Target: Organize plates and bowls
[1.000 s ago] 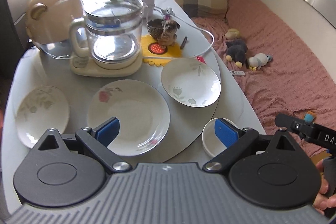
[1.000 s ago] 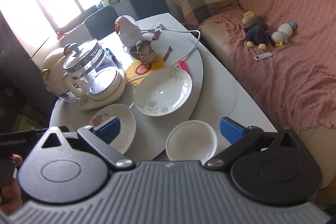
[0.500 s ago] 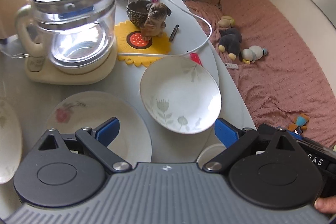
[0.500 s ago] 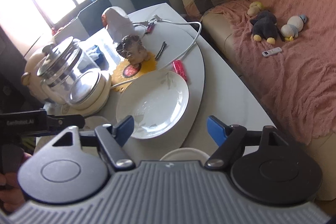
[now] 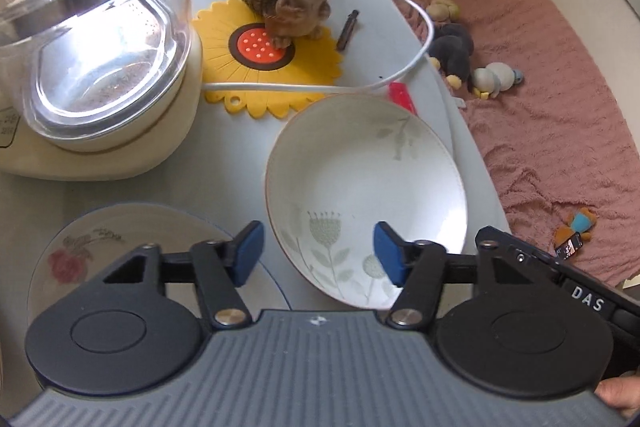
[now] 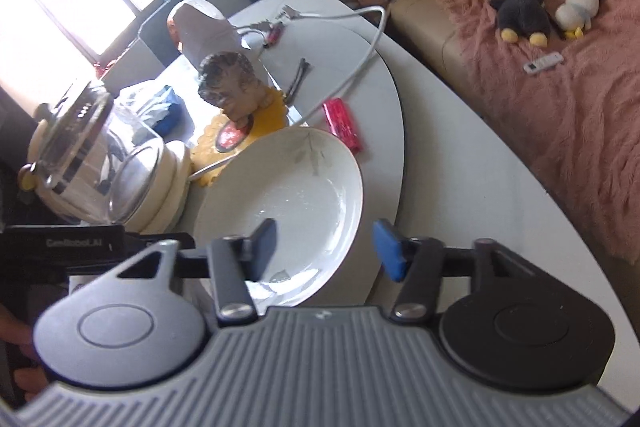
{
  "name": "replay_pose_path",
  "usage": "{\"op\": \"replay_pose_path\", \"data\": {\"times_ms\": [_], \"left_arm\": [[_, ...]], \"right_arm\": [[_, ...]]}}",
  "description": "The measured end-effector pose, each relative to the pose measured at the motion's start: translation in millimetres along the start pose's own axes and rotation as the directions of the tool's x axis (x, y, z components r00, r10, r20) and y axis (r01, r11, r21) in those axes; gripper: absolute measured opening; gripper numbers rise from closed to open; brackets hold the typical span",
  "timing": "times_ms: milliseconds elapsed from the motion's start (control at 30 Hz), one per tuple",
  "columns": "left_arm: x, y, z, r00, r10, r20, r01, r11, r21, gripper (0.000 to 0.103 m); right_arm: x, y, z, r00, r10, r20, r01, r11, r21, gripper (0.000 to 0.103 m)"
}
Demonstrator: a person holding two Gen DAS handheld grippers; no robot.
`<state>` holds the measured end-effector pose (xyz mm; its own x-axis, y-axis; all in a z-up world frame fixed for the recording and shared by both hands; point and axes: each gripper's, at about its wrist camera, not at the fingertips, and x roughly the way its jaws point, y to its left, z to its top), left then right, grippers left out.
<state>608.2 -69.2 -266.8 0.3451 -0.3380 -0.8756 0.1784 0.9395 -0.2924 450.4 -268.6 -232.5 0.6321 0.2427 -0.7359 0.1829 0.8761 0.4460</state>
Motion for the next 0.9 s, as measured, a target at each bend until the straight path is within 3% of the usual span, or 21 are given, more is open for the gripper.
{"op": "replay_pose_path", "data": {"times_ms": [133, 200, 367, 767, 900], "left_arm": [[11.9, 4.3, 9.8, 1.000, 0.004, -0.008, -0.004, 1.000, -0.012, 0.041], [15.9, 5.4, 13.8, 1.000, 0.010, -0.005, -0.010, 1.000, -0.014, 0.036], [24.3, 5.9, 19.5, 0.997, 0.070, -0.013, -0.070, 0.998, -0.003, 0.030], [33.4, 23.0, 20.5, 0.997, 0.070, -0.028, -0.072, 0.993, -0.089, 0.030], [43.0, 20.5, 24.7, 0.997, 0.073, -0.031, -0.075, 0.994, -0.073, 0.030]], "right_arm": [[15.1, -4.4, 5.9, 1.000, -0.015, 0.001, 0.015, 1.000, 0.012, 0.037], [21.9, -6.5, 10.1, 1.000, -0.008, -0.011, 0.008, 1.000, 0.010, 0.027], [34.3, -10.6, 19.1, 1.000, -0.017, -0.023, 0.016, 1.000, -0.023, 0.019], [58.2, -18.8, 24.9, 0.994, -0.006, -0.106, 0.003, 1.000, -0.029, 0.014], [63.4, -16.0, 27.8, 0.993, 0.003, -0.120, -0.011, 0.998, -0.061, 0.014]]}}
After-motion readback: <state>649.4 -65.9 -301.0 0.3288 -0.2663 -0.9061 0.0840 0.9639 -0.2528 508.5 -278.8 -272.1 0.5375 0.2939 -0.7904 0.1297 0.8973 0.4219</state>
